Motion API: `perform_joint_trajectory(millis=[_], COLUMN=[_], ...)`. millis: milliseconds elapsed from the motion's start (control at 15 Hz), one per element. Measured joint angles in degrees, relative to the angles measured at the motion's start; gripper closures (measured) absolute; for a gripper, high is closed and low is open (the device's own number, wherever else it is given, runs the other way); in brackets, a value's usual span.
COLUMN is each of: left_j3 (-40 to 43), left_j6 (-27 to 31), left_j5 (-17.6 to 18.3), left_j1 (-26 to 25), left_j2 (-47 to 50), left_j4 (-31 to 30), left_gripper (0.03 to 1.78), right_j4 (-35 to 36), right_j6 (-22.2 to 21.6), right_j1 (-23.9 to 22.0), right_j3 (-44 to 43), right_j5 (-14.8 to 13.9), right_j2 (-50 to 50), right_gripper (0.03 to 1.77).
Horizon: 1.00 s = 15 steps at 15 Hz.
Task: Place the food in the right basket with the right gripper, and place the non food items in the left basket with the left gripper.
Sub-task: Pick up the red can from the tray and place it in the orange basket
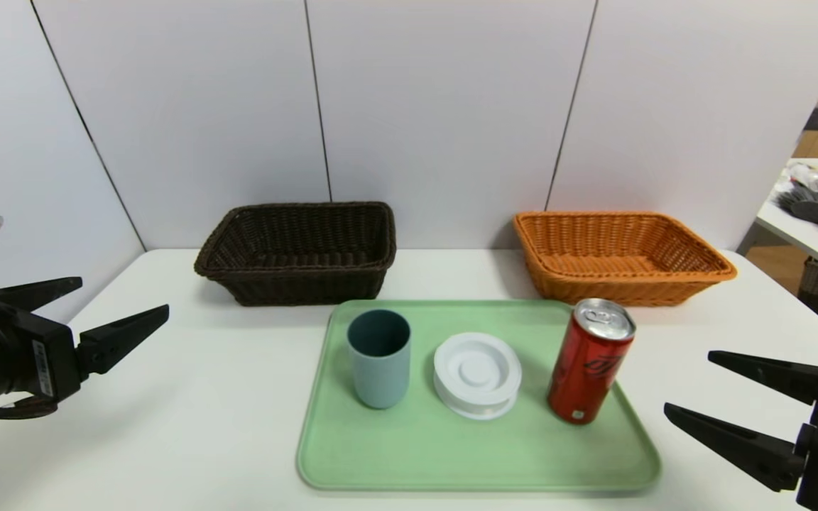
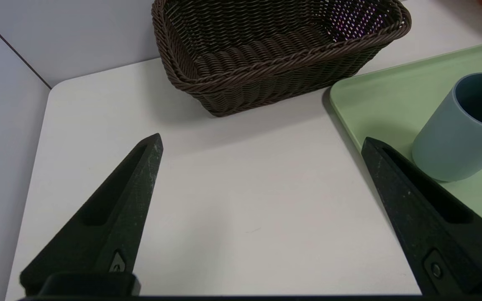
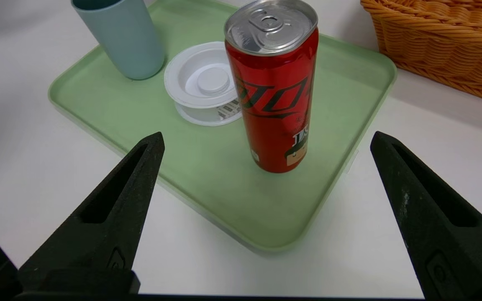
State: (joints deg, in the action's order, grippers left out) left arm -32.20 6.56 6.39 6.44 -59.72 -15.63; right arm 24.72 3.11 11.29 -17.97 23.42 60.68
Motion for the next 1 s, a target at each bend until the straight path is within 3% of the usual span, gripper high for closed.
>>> perform_joint_trajectory(millis=[267,600,1000], left_j3=[-0.1,-0.3,0.0], left_j6=[-0.3,-1.6,-1.6], left_j5=[0.0,-0.2,-1.4], left_j1=[0.4,2.1,2.8], left_j2=[-1.1,-3.9,-5.3], left_j4=[-0.1,-1.6,-1.7], left_gripper=[0.12,0.12,0.12], right_j4=[10.1,12.9,23.9], right_j6=[0.0,-1.0,-1.1], right_j1=[0.4,2.0,3.9], right_j3=[2.8,3.4,3.6], right_j5=[-0.2,-0.2,-0.5], right_j2=[7.1,12.4,21.2], right_gripper=[0.10,0.10,0.10])
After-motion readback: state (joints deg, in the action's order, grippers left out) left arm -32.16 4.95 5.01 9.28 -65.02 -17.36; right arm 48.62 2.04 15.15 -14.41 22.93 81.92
